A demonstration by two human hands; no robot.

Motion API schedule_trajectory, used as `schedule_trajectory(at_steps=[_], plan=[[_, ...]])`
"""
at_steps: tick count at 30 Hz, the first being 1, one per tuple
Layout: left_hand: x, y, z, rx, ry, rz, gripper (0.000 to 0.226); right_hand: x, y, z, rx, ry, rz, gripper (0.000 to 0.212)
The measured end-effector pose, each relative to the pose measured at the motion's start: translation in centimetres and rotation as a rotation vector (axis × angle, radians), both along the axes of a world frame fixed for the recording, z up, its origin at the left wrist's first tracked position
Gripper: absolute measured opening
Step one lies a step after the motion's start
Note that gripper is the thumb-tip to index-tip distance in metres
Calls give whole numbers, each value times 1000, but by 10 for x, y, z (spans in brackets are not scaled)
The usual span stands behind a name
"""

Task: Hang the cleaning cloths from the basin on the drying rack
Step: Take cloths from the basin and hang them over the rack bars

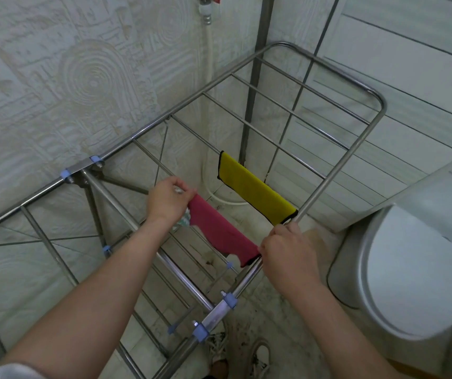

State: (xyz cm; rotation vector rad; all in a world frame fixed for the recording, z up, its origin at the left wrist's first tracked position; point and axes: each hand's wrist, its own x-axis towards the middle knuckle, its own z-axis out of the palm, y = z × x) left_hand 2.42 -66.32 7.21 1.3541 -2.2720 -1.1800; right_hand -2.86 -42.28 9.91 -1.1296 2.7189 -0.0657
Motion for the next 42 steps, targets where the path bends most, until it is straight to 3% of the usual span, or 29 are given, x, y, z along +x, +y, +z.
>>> schedule_trajectory(at_steps=[5,14,17,19,21,24,26,29,33,37,42], plan=[[1,3,6,132,28,-101,24,-1,-4,1,-58,-77,-40,31],[9,2,8,115,44,-51,25,-2,-4,-1,22,-67,17,28],[28,6,39,425,276,165,21,0,-2,9,-61,-172,-34,28],[45,16,65,796,515,235,28,2,-3,22,-259,-366,-113,23],[66,28,81,971,660,252,35,11,-9,42,-480,-653,-200,17],[88,52,92,1058,720,250,36,26,-22,59,-714,-1192,-399,19],[99,69,97,1103,796,241,36,37,-28,66,-746,-1501,-459,30],[113,92,102,1040,830,246,33,54,-34,75,-741,-1688,-365,28],[135,118,108,875,756,309,19,72,-31,85,-876,-1691,-437,13],[164,133,117,671,586,222,14,77,-20,89,-946,-1651,-422,15],[198,140,133,481,268,-140,22,79,-11,104,-842,-1196,-100,17]])
